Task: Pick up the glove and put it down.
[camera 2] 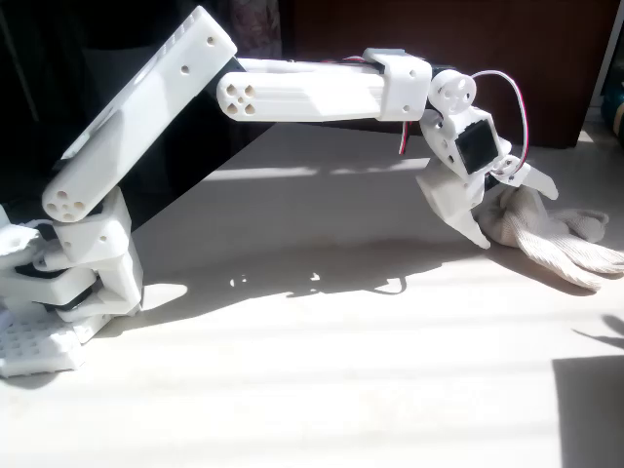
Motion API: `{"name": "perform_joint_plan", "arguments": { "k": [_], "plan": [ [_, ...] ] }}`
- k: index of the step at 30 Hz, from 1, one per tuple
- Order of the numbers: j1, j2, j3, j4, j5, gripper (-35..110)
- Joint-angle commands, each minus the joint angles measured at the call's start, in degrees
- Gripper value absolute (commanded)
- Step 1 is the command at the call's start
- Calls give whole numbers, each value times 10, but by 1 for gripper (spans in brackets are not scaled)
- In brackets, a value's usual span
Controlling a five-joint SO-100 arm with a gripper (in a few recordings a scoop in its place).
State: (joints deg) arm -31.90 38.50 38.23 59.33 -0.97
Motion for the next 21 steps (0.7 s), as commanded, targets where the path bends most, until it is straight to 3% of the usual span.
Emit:
{"name": "perform_joint_plan", "arguments": {
  "k": [1,13,21],
  "plan": [
    [-6,-5,-43,-8,-4,36],
    [-5,-10,-49,-6,-4,35],
    [-4,-12,-49,-8,-5,4]
  ]
}}
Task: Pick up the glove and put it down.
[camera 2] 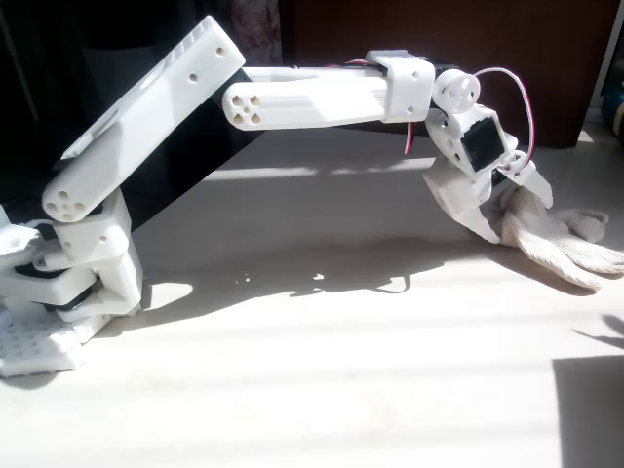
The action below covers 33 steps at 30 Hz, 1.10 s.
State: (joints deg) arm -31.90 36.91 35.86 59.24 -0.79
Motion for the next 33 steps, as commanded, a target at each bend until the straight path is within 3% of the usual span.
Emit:
{"name": "perform_joint_plan", "arguments": {
  "k": [1,18,28,33],
  "plan": [
    [-4,4,-25,-7,-7,0],
    [-4,14,-27,-7,-7,0],
    [13,113,-31,4,-7,0],
    [59,138,-36,56,-8,0]
  ]
}}
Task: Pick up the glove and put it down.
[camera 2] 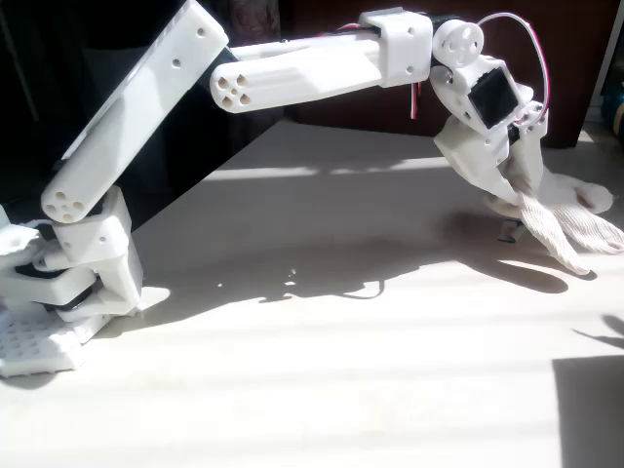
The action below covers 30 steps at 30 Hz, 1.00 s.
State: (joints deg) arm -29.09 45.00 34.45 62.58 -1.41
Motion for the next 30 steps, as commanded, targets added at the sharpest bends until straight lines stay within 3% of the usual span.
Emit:
{"name": "perform_joint_plan", "arguments": {
  "k": [1,11,30],
  "plan": [
    [43,57,-22,34,-2,0],
    [189,93,-23,54,-86,0],
    [449,63,-11,96,-153,0]
  ]
}}
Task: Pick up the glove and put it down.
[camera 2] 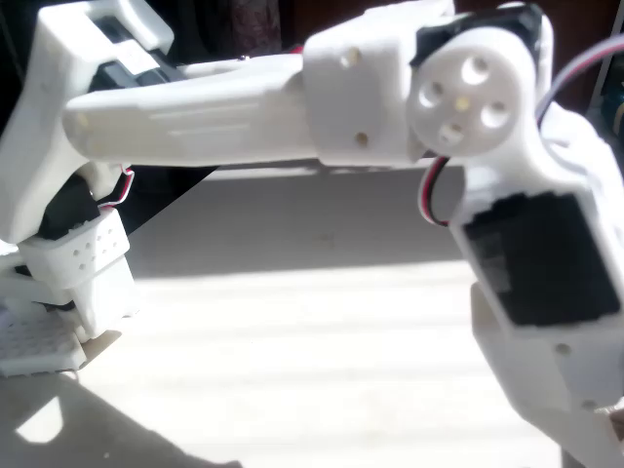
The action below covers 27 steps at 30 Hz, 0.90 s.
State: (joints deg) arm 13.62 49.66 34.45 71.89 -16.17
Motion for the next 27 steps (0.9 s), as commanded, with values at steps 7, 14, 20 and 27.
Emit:
{"name": "perform_joint_plan", "arguments": {
  "k": [7,14,20,27],
  "plan": [
    [24,-33,-11,34,-7,0],
    [24,-80,-11,37,-7,0],
    [24,-102,-11,69,-7,0],
    [24,-102,-11,90,-20,0]
  ]
}}
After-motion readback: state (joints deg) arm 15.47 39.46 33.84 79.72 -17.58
